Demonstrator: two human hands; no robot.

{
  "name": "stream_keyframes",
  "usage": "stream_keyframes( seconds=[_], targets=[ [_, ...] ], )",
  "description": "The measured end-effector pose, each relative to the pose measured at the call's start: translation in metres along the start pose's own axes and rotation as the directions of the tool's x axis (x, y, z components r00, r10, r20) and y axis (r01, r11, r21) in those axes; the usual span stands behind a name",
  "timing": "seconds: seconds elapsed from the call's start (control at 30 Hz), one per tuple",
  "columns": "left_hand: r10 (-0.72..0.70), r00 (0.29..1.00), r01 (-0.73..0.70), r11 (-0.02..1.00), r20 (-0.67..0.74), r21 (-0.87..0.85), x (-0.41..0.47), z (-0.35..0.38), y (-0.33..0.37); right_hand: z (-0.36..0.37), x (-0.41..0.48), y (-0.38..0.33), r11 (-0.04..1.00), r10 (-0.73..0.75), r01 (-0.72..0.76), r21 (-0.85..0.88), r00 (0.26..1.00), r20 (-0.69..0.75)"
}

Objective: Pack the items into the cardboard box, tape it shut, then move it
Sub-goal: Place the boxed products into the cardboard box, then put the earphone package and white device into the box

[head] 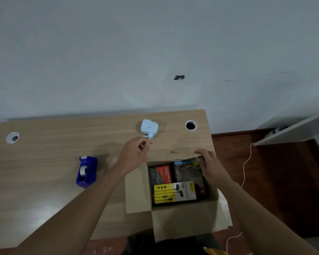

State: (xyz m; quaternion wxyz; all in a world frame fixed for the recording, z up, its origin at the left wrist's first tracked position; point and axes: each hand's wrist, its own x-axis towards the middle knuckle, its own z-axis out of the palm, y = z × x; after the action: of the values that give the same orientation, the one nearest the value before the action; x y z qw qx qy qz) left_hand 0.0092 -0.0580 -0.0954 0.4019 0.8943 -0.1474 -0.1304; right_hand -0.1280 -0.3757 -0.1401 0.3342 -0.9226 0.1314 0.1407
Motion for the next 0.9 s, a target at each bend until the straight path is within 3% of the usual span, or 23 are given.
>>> stream_keyframes(
  seconds=[0.23,0.6,0.9],
  targets=[
    [-0.155,0.988,0.155,0.986,-0.012,0.053,0.027,-0.01,-0.03,0.001,0.001,-0.009,1.0,0.006,-0.007,-0.016,0.998,-0.066],
    [-0.278,0.954,0.259,0.952,0.112,0.164,0.105,0.037,-0.043,0.011,0.01,-0.026,0.993,0.116,-0.117,0.002,0.977,-0.177],
    [-0.395,0.896,0.301,0.876,0.202,0.376,0.143,0.07,-0.05,0.021,0.015,-0.026,0.987,0.162,-0.155,0.046,0.958,-0.236]
  ],
)
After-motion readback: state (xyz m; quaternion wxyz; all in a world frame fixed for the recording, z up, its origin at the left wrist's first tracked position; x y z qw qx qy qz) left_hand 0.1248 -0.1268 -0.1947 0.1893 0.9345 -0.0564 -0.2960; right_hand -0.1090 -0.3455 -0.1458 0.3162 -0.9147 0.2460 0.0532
